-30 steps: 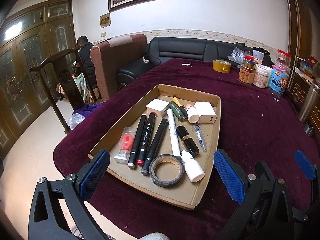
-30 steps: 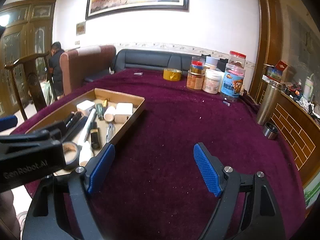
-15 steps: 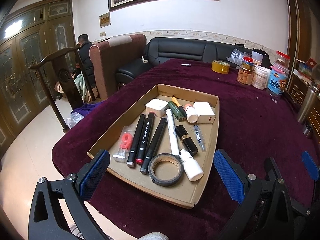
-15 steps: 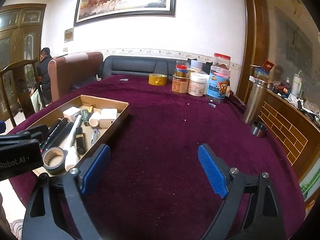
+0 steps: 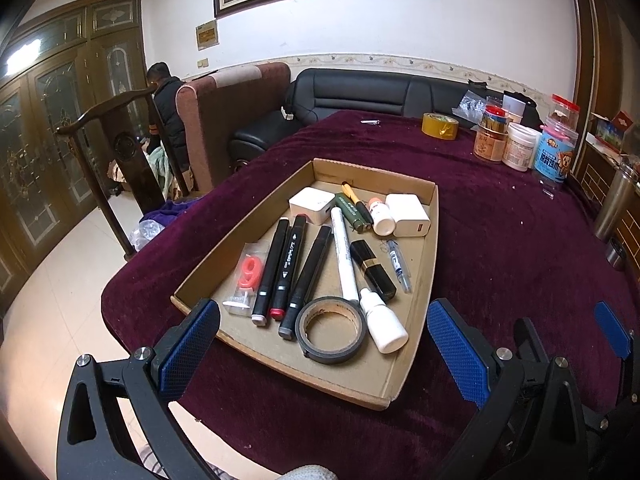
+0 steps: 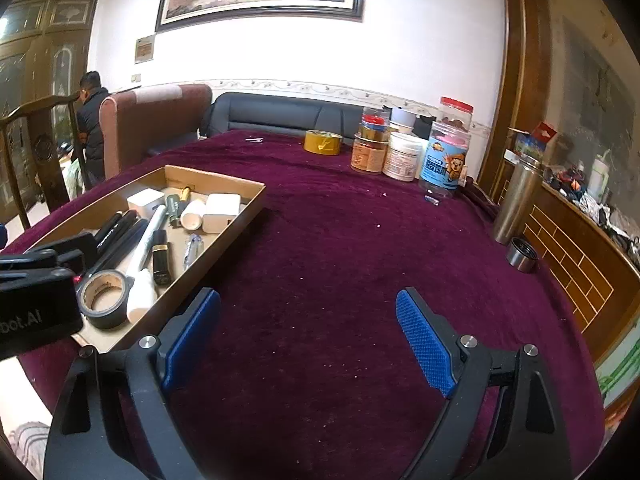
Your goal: Organize rigid objects
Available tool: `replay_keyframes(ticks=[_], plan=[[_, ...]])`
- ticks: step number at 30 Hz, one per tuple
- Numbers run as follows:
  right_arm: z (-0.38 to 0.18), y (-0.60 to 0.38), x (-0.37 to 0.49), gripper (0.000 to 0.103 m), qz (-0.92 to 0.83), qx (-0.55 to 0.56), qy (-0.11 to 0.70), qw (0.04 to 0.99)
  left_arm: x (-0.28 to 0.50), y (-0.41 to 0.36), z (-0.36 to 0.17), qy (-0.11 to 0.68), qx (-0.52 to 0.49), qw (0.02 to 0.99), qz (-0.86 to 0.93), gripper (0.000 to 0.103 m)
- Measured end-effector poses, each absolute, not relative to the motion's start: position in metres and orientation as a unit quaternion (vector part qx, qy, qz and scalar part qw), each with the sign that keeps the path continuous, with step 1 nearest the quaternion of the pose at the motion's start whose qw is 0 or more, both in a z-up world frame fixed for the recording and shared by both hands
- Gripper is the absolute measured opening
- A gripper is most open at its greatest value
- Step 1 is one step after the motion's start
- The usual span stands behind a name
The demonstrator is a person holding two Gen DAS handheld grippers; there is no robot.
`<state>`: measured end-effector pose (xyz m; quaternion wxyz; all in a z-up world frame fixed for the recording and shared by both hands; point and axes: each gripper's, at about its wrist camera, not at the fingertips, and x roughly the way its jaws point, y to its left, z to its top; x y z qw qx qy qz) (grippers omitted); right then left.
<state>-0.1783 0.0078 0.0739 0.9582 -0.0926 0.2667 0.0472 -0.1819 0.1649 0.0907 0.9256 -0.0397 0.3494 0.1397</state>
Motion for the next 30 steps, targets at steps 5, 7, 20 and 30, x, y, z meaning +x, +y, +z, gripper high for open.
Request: replay_keyframes(ticks=[5,7,20,30], plan=[[0.072,0.011,-0.178,0.090,0.053,-0.099,0.271,0.956,-0.182,0.167,0.085,0.360,-0.042,0.922,0.136,0.102],[0.071,0.012,-0.177,0.090,0.052,-0.101,0.275,0.955,-0.183,0.168,0.083,0.365,-0.042,0.920,0.134,0.102],[0.064,0.007,-0.167,0.090,0.055,-0.089,0.311,0.945,-0.211,0.215,0.055,0.414,-0.034,0.899,0.139,0.102],[0.095,0.079,-0.109,0.091,0.284,-0.021,0.413,0.865,-0.227,0.273,0.056,0.396,-0.070,0.899,0.175,0.102]])
